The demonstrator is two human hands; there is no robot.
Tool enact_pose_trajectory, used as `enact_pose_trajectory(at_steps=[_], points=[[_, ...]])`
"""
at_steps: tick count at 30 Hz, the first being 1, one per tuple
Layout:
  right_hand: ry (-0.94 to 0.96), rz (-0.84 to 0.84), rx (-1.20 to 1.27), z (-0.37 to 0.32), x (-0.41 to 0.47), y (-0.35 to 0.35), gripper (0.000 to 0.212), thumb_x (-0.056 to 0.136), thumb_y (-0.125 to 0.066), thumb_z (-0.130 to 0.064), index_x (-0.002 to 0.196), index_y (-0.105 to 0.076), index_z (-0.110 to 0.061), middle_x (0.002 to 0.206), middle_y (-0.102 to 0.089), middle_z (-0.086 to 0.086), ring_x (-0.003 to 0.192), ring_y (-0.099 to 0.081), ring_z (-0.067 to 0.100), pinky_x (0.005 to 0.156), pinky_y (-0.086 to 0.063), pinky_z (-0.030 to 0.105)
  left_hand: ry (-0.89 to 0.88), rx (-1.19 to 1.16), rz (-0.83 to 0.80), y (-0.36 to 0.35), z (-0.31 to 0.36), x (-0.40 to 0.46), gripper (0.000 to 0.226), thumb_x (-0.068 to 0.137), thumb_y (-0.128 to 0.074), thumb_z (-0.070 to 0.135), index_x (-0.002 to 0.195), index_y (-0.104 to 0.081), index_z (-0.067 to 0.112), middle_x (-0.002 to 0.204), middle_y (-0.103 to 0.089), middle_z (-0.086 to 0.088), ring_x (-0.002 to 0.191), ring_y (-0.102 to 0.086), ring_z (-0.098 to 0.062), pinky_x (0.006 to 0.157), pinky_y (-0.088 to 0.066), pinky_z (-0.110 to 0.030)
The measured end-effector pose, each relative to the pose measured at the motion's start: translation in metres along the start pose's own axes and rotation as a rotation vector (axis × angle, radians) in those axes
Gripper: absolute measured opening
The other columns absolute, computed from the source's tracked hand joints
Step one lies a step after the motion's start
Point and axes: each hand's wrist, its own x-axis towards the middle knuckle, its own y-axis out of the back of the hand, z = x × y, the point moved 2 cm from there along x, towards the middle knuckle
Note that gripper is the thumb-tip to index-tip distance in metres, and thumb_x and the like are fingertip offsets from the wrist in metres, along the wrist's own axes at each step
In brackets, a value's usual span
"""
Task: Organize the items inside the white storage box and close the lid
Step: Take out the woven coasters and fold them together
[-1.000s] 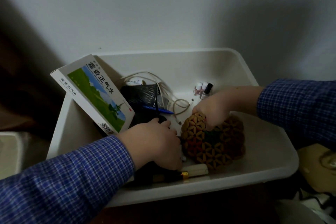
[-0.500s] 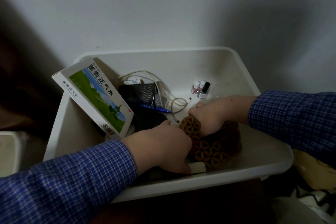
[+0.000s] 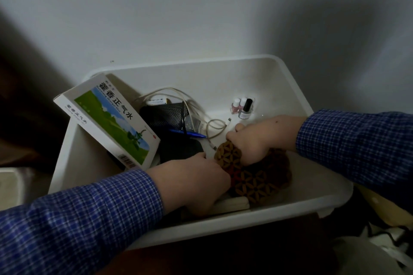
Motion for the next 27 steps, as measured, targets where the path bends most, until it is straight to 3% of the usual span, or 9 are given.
enact_pose_trajectory(at_steps=[3,6,9,11,17,21,25,27], points=[[0.002,0.001,0.005,0.001,0.001,0.0,0.069,0.094,-0.061,-0.037,0.148,-0.025,-0.017,0.141,-0.032,0.012,0.119,-0.05,0.033,0.088,-0.05,0.039,-0.008,0.014,-0.048,-0.001,-0.002,0.0,0.017,0.088,-0.067,0.024,0.091,-0.05,0.025,0.109,-0.056,-0.001,0.112,-0.052,-0.024,0.111,-0.033,-0.053],[0.01,-0.001,0.017,0.001,0.001,0.001,0.07,0.093,-0.062,-0.036,0.149,-0.025,-0.018,0.14,-0.033,0.011,0.117,-0.05,0.031,0.081,-0.046,0.036,0.004,-0.001,-0.095,0.001,0.0,-0.002,0.024,0.087,-0.069,0.024,0.108,-0.059,0.021,0.107,-0.052,-0.001,0.118,-0.05,-0.027,0.114,-0.027,-0.057],[0.018,0.002,0.01,0.001,0.0,0.002,0.066,0.094,-0.062,-0.036,0.147,-0.028,-0.017,0.138,-0.036,0.011,0.115,-0.052,0.03,0.089,-0.05,0.038,0.004,-0.002,-0.046,0.001,0.001,-0.002,0.02,0.085,-0.071,0.026,0.09,-0.052,0.026,0.095,-0.044,0.004,0.112,-0.053,-0.025,0.112,-0.031,-0.055],[0.028,0.008,0.005,0.003,-0.001,0.005,0.06,0.095,-0.06,-0.036,0.143,-0.031,-0.016,0.133,-0.041,0.01,0.112,-0.054,0.028,0.095,-0.052,0.041,0.029,-0.01,-0.028,0.0,0.0,-0.002,0.029,0.083,-0.07,0.028,0.076,-0.042,0.028,0.09,-0.046,0.005,0.105,-0.054,-0.022,0.109,-0.035,-0.052],[0.054,0.011,0.018,0.006,-0.003,0.01,0.058,0.094,-0.059,-0.029,0.144,-0.032,-0.017,0.132,-0.043,0.009,0.104,-0.049,0.023,0.08,-0.047,0.033,0.033,-0.043,0.074,-0.008,-0.005,-0.003,0.024,0.085,-0.067,0.035,0.075,-0.047,0.027,0.082,-0.044,0.008,0.095,-0.049,-0.017,0.106,-0.037,-0.05],[0.055,0.006,0.014,0.006,-0.003,0.01,0.058,0.094,-0.059,-0.03,0.144,-0.032,-0.018,0.132,-0.043,0.009,0.103,-0.05,0.023,0.079,-0.047,0.034,0.001,0.009,0.073,-0.007,-0.003,-0.005,0.018,0.09,-0.063,0.035,0.101,-0.063,0.019,0.094,-0.046,0.005,0.105,-0.051,-0.02,0.109,-0.036,-0.051],[0.072,0.012,0.018,0.005,-0.001,0.01,0.062,0.092,-0.063,-0.033,0.145,-0.035,-0.018,0.136,-0.038,0.008,0.103,-0.044,0.022,0.084,-0.046,0.035,-0.004,0.024,0.168,0.011,-0.006,-0.018,0.012,0.089,-0.06,0.033,0.088,-0.061,0.021,0.106,-0.058,-0.002,0.102,-0.053,-0.022,0.098,-0.048,-0.042],[0.09,0.004,0.019,0.002,0.0,0.01,0.063,0.092,-0.064,-0.033,0.146,-0.037,-0.016,0.139,-0.037,0.008,0.103,-0.042,0.02,0.082,-0.043,0.034,-0.023,-0.059,0.145,0.023,-0.01,-0.03,0.023,0.089,-0.061,0.037,0.076,-0.059,0.018,0.101,-0.061,-0.004,0.096,-0.058,-0.025,0.087,-0.053,-0.041]])
